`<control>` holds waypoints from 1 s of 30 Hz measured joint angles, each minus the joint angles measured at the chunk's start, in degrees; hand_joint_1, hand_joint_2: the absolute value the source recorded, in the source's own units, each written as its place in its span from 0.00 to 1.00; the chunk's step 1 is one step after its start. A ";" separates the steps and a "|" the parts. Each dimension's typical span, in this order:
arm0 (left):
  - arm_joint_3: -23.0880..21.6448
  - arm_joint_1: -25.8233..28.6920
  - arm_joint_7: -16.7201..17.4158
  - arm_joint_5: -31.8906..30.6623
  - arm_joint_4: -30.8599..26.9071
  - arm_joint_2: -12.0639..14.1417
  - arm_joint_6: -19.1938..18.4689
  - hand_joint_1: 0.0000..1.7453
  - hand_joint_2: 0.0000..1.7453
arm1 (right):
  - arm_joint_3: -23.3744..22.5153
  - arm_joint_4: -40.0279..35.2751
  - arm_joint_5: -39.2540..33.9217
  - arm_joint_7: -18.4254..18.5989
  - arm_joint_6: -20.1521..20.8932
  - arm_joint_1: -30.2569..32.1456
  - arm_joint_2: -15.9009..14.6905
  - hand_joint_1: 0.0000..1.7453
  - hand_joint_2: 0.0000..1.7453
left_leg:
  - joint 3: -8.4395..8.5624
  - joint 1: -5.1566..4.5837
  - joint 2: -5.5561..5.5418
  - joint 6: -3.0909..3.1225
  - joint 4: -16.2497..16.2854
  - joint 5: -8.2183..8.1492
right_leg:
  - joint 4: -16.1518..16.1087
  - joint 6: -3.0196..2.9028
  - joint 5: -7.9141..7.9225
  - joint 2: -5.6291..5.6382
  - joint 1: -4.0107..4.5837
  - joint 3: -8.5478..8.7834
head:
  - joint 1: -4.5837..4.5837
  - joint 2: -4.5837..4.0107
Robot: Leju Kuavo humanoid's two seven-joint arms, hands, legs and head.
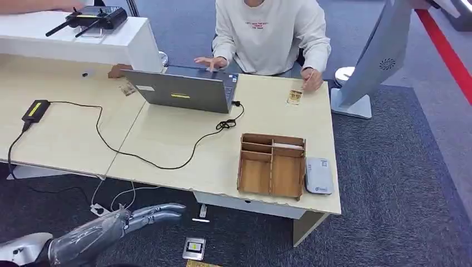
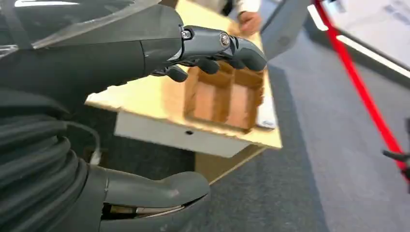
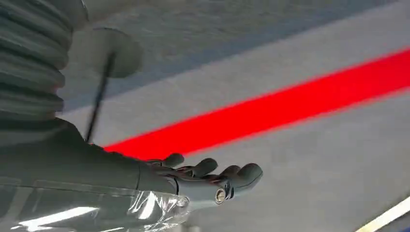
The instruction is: Pass the card to the sensor for recognition and then transmit it.
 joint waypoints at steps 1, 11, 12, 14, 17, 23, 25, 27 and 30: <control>-0.18 0.34 1.23 0.73 0.07 -0.02 1.01 0.00 1.00 | -0.40 0.24 -0.35 0.95 0.70 1.25 -0.22 0.00 1.00 | 0.00 0.00 0.00 0.00 0.00 0.00 | 0.00 0.00 0.00 0.00 0.00 0.00 | 0.02 0.00; 2.25 -0.53 14.56 8.33 -0.87 -0.31 6.61 0.00 1.00 | -3.61 2.36 -4.53 11.52 12.37 13.24 -1.22 0.00 1.00 | 0.01 -0.01 0.00 0.00 -0.01 -0.04 | -0.01 0.00 -0.01 0.01 0.01 0.02 | 0.00 0.00; 2.51 -0.54 14.03 7.78 -0.87 -0.42 5.81 0.00 1.00 | -3.94 2.56 -4.88 12.24 13.84 14.07 -1.31 0.00 1.00 | 0.01 -0.01 0.01 0.00 -0.01 -0.04 | -0.01 0.00 -0.01 0.01 0.01 0.02 | 0.00 0.00; 2.93 -0.57 13.05 7.45 -0.89 -0.70 4.61 0.00 1.00 | -4.62 2.86 -5.31 13.07 16.05 15.46 -1.36 0.00 1.00 | 0.01 -0.01 0.00 0.00 -0.01 -0.04 | -0.01 0.00 -0.01 0.01 0.01 0.02 | 0.02 0.00; 3.80 -1.47 11.30 8.35 -0.94 -1.03 0.91 0.00 1.00 | -5.42 3.08 -5.60 14.52 19.44 16.26 -1.38 0.00 1.00 | 0.03 -0.03 0.01 0.00 -0.01 -0.04 | -0.01 0.00 0.00 0.01 0.00 0.03 | 0.02 0.00; 5.66 -2.16 7.08 8.48 -0.96 -1.92 -5.38 0.00 1.00 | -6.45 3.08 -5.34 17.27 27.04 16.49 -1.55 0.00 1.00 | 0.10 -0.04 0.05 0.01 -0.01 -0.03 | -0.01 0.00 0.00 0.03 0.00 0.09 | 0.00 0.00; 6.23 -2.51 6.06 9.16 -0.98 -2.32 -6.38 0.00 1.00 | -6.67 3.06 -5.60 17.27 28.96 16.60 -1.55 0.00 1.00 | 0.10 -0.04 0.05 0.01 -0.01 -0.03 | 0.00 0.00 0.00 0.03 0.00 0.09 | 0.00 0.00; 7.30 -3.19 5.27 10.62 -0.98 -2.69 -8.08 0.00 1.00 | -6.71 3.04 -5.95 17.27 31.16 16.63 -1.53 0.00 1.00 | 0.11 -0.04 0.04 0.01 -0.01 -0.03 | 0.00 0.00 0.00 0.03 0.00 0.10 | 0.00 0.00; 8.52 -2.91 1.77 8.72 -1.03 -3.37 -11.91 0.00 1.00 | -6.76 3.04 -7.35 17.38 35.44 16.79 -1.44 0.00 1.00 | 0.10 -0.04 0.04 0.01 -0.01 -0.03 | 0.00 0.00 0.00 0.03 0.00 0.13 | 0.02 0.00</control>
